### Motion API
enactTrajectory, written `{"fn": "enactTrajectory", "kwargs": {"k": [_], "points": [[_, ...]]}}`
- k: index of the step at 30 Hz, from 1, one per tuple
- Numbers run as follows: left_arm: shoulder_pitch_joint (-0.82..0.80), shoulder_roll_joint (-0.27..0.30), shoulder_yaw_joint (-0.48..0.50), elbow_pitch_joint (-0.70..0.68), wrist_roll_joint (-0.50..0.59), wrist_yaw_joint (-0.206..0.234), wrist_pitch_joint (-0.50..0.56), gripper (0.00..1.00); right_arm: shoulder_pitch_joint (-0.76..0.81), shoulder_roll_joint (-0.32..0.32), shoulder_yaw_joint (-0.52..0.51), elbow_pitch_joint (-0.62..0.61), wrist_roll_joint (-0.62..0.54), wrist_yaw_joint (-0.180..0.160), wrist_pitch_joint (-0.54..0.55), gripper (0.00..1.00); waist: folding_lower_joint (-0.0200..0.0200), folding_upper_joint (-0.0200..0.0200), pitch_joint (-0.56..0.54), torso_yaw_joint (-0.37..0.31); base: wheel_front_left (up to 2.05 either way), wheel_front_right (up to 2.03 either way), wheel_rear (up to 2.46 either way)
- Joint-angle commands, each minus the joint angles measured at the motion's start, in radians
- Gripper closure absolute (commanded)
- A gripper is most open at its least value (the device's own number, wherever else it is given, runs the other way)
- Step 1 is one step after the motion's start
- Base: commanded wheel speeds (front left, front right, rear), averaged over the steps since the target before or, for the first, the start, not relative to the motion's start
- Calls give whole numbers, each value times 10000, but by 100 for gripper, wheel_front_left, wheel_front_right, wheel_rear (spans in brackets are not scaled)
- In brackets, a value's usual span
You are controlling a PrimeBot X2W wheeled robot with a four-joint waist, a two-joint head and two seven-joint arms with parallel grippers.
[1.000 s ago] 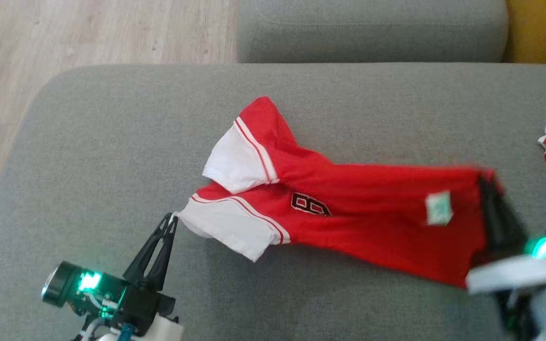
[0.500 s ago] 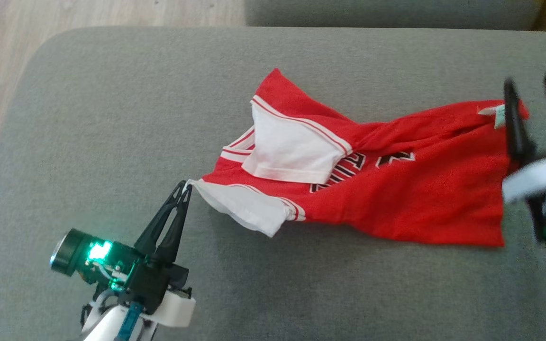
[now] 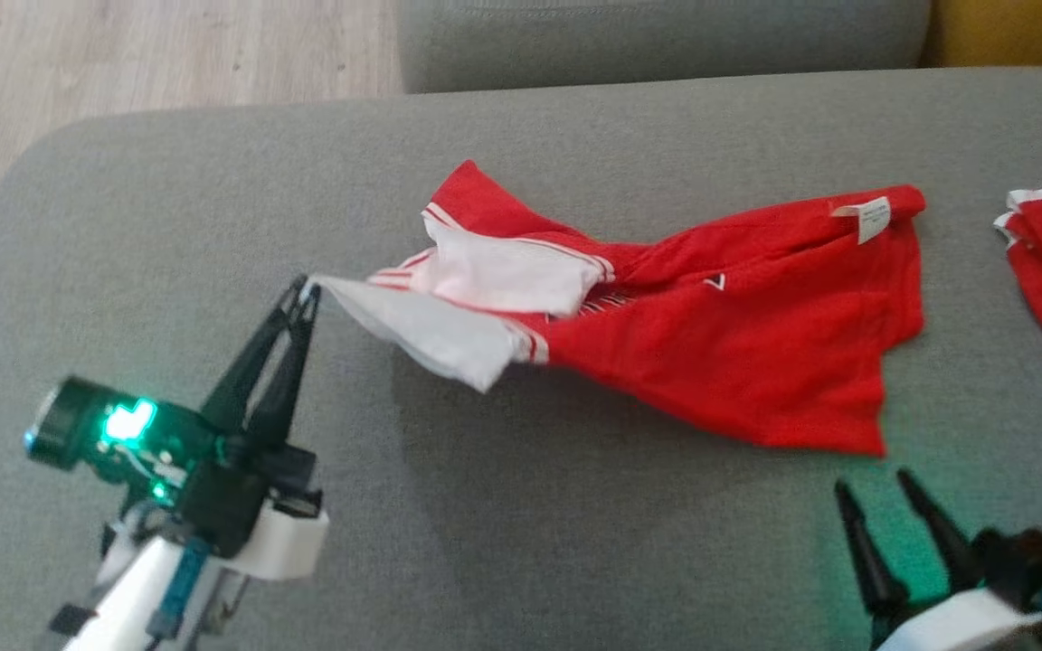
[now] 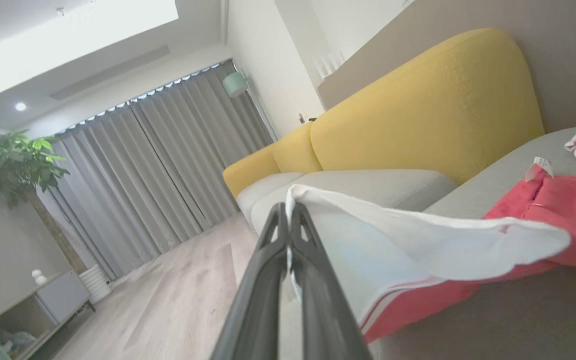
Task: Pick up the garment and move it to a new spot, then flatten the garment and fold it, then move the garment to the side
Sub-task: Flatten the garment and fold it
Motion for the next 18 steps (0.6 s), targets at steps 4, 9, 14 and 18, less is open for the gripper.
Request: {"fn": "enactTrajectory", "kwargs": {"k": [4, 9, 14, 18], "points": [[-889, 554, 638, -138, 89, -133, -49, 100, -4, -57, 113, -94, -733, 67, 505, 0, 1, 0, -217, -169, 0, 0, 0], [-1051, 597, 634, 117, 53, -241, -49, 100, -366, 318, 212, 395, -1277, 67, 804, 0, 1, 0, -301, -161, 0, 0, 0], [-1087, 588, 599, 254, 40, -279, -49, 100, -729, 532, 139, 911, -1835, 67, 851, 0, 1, 0, -331, -106, 0, 0, 0], [-1074, 592, 588, 304, 24, -286, -49, 100, -1128, 816, -249, 1533, -2416, 67, 840, 0, 1, 0, -317, -31, 0, 0, 0]]}}
